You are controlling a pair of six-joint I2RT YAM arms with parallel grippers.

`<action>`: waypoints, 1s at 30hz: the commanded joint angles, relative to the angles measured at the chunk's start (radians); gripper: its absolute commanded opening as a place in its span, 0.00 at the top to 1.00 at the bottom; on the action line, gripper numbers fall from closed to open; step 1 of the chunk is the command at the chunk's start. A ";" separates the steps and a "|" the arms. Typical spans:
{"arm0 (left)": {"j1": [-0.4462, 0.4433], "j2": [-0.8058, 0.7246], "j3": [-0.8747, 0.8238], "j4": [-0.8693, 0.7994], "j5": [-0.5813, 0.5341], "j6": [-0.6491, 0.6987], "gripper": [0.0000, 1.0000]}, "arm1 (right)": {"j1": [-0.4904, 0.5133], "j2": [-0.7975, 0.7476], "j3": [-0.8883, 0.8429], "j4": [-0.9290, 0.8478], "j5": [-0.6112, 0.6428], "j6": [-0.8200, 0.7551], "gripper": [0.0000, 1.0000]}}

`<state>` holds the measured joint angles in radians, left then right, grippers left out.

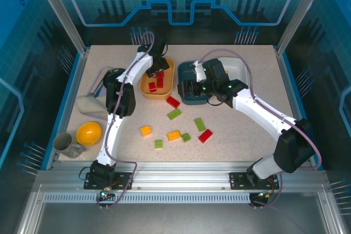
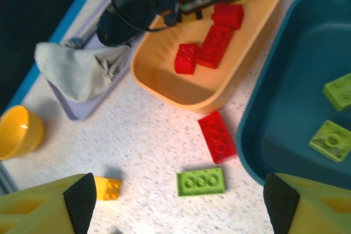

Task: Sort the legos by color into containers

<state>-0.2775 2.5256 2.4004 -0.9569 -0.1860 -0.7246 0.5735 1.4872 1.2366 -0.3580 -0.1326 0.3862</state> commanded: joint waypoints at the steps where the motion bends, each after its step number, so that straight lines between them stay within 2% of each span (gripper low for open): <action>1: -0.005 -0.162 0.010 -0.063 0.013 -0.009 0.27 | 0.053 0.011 0.052 -0.095 0.055 -0.144 0.18; 4: -0.009 -0.305 -0.100 -0.082 0.007 -0.048 0.25 | 0.123 0.034 0.049 -0.113 0.059 -0.198 0.18; 11: -0.011 -0.706 -0.518 -0.088 -0.039 -0.112 0.22 | 0.325 0.140 0.058 -0.099 0.071 -0.260 0.17; 14: -0.014 -0.898 -0.703 -0.106 -0.076 -0.154 0.22 | 0.386 0.221 0.103 -0.110 0.077 -0.229 0.17; 19: -0.027 -1.220 -0.995 -0.128 -0.123 -0.219 0.21 | 0.449 0.367 0.207 -0.159 0.123 -0.081 0.15; 24: -0.046 -1.482 -1.154 -0.184 -0.145 -0.227 0.20 | 0.494 0.498 0.321 -0.230 0.180 0.050 0.14; 30: -0.051 -1.695 -1.222 -0.260 -0.109 -0.209 0.20 | 0.537 0.651 0.508 -0.366 0.272 0.156 0.14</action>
<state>-0.3202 0.8803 1.2057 -1.1542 -0.2916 -0.9344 1.0828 2.0808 1.6524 -0.6106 0.0639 0.4511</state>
